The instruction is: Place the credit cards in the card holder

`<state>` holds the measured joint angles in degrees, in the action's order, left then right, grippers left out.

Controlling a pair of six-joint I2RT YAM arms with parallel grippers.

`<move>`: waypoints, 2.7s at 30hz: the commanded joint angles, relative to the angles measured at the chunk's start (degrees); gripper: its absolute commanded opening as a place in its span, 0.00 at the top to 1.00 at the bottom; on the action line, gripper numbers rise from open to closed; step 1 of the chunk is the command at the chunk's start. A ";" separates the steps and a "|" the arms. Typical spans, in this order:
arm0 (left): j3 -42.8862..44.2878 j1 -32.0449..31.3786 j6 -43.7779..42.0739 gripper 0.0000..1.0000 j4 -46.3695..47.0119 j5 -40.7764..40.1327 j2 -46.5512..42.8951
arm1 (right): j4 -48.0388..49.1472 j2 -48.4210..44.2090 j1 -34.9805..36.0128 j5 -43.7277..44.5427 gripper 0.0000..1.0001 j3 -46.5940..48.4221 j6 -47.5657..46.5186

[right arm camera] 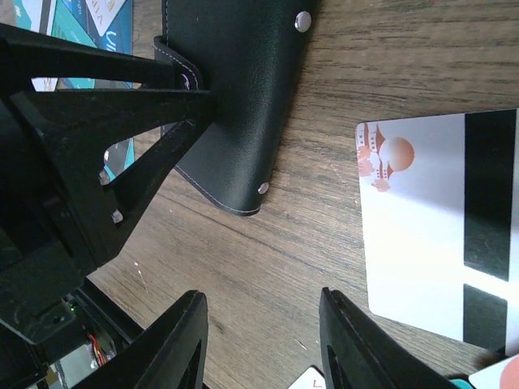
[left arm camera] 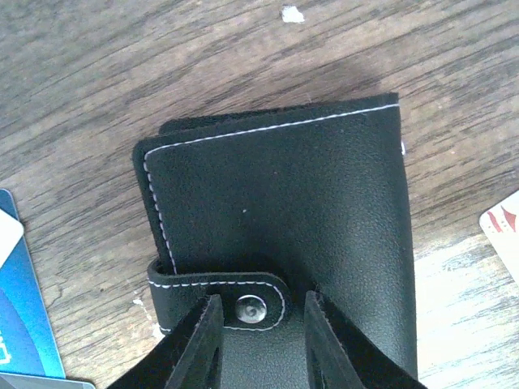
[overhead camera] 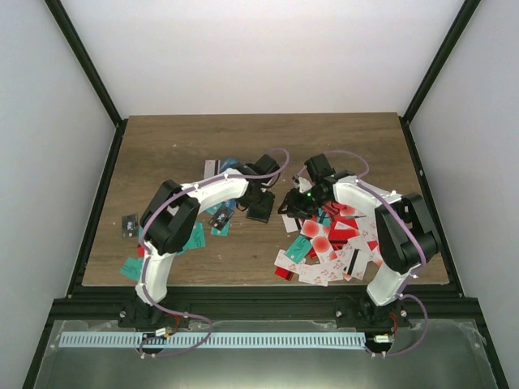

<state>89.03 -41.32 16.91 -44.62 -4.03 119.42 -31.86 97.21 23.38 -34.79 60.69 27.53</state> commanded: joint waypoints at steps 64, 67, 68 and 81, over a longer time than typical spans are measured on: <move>-20.38 1.48 15.18 0.96 19.11 22.74 -15.24 | 8.99 10.63 -0.42 -15.18 0.99 -0.47 -0.65; -21.17 1.59 15.87 0.96 19.34 22.59 -16.48 | 9.21 9.38 -0.39 -15.98 0.99 -0.86 -0.94; -21.51 1.66 16.14 0.96 19.48 22.52 -16.94 | 9.24 9.06 -0.42 -16.27 0.99 -1.08 -1.05; -26.79 9.46 18.45 0.84 16.22 21.44 -28.95 | 9.31 5.05 -0.38 -18.53 0.99 -1.62 -0.73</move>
<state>63.61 -34.09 34.65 -26.74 18.57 93.97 -21.43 104.18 23.20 -51.57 59.20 27.38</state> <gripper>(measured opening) 0.101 0.126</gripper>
